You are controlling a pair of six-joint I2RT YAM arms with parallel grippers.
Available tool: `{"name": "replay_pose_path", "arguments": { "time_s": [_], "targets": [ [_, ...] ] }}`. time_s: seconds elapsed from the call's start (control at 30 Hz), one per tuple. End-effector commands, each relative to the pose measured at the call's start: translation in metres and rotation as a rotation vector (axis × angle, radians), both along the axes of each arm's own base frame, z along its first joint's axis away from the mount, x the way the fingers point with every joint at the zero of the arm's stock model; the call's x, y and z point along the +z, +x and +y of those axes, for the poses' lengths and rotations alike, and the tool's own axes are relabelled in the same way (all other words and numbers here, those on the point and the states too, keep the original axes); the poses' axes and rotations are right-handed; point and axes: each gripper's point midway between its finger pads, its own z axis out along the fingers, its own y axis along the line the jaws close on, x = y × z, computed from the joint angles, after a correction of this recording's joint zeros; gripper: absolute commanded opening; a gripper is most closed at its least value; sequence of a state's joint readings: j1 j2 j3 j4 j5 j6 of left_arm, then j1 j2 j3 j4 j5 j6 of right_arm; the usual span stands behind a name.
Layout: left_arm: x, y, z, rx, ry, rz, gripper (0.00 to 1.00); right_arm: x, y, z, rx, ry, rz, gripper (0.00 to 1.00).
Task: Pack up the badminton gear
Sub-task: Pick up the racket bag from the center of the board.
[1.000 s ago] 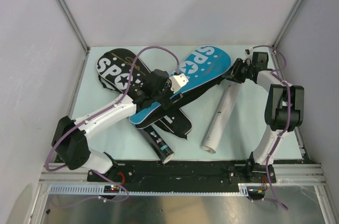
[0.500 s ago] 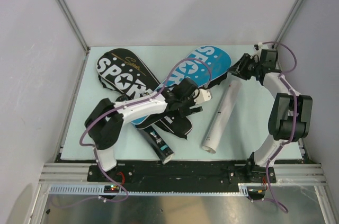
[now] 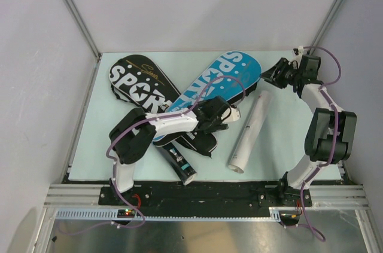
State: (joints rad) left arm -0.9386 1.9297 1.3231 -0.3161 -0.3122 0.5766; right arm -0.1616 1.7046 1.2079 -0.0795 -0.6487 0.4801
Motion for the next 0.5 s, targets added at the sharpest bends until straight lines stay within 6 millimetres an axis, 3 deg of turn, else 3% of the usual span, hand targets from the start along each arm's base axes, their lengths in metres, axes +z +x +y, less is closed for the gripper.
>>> {"name": "replay_pose_path", "arguments": {
  "time_s": [0.0, 0.13, 0.23, 0.27, 0.33, 0.4, 0.47],
  "targets": [
    [-0.005, 0.019, 0.004, 0.036, 0.05, -0.11, 0.88, 0.031, 0.0, 0.002, 0.013, 0.02, -0.088, 0.48],
    [-0.01, 0.023, 0.009, 0.063, 0.071, -0.143, 0.71, 0.035, -0.002, 0.0, 0.009, 0.021, -0.097, 0.48],
    [-0.002, 0.026, 0.01, 0.08, 0.052, -0.172, 0.58, 0.039, -0.002, -0.003, 0.0, 0.019, -0.105, 0.48],
    [0.004, 0.027, 0.01, 0.084, 0.037, -0.184, 0.53, 0.04, -0.002, -0.004, -0.002, 0.019, -0.108, 0.48],
    [0.02, 0.03, 0.009, 0.096, 0.004, -0.211, 0.31, 0.041, -0.002, -0.003, -0.001, 0.02, -0.109, 0.48],
    [0.041, 0.032, 0.009, 0.11, -0.037, -0.237, 0.15, 0.04, -0.004, -0.001, 0.003, 0.023, -0.1, 0.48],
    [0.067, 0.034, 0.009, 0.119, -0.101, -0.257, 0.05, 0.039, -0.006, 0.001, 0.01, 0.019, -0.094, 0.47]
  ]
}}
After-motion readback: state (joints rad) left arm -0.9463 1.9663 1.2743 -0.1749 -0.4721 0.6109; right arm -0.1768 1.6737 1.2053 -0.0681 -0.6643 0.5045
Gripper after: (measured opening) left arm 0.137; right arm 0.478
